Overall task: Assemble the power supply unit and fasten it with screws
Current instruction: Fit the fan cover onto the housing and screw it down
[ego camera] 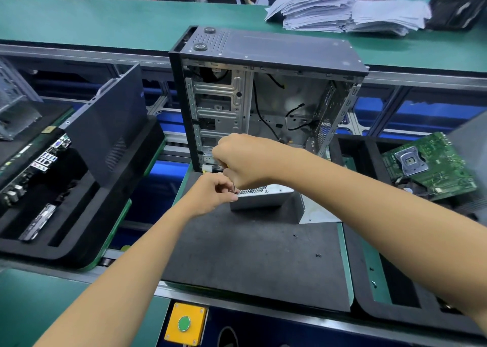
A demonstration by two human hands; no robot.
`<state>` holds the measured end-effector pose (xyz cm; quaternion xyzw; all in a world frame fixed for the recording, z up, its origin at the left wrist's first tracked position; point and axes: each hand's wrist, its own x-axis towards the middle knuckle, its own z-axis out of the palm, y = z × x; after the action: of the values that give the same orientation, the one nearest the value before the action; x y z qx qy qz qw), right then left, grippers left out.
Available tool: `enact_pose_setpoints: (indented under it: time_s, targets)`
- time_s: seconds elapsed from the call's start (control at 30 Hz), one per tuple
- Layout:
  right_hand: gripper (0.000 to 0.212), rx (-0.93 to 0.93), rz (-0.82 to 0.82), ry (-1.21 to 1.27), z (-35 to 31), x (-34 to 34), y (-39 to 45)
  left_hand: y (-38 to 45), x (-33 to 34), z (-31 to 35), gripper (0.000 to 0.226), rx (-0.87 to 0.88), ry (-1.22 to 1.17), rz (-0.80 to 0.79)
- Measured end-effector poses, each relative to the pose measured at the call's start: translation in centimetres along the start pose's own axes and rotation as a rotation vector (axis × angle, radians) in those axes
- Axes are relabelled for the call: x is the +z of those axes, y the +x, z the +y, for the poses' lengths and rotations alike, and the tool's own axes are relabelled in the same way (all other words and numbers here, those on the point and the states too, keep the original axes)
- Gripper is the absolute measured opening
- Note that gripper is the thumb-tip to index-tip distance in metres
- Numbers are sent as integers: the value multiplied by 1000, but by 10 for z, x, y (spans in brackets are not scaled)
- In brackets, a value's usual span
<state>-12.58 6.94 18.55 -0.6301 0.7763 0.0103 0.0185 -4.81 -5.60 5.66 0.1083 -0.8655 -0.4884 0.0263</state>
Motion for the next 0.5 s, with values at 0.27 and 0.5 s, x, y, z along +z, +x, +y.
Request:
enact_pose_setpoints:
  time_s: [0.27, 0.5]
  targets:
    - [10, -13, -32, 56, 8, -6, -10, 1, 1, 0, 23, 27, -25, 17]
    - [14, -21, -48, -1, -1, -6, -11, 0, 1, 0, 36, 21, -43, 16]
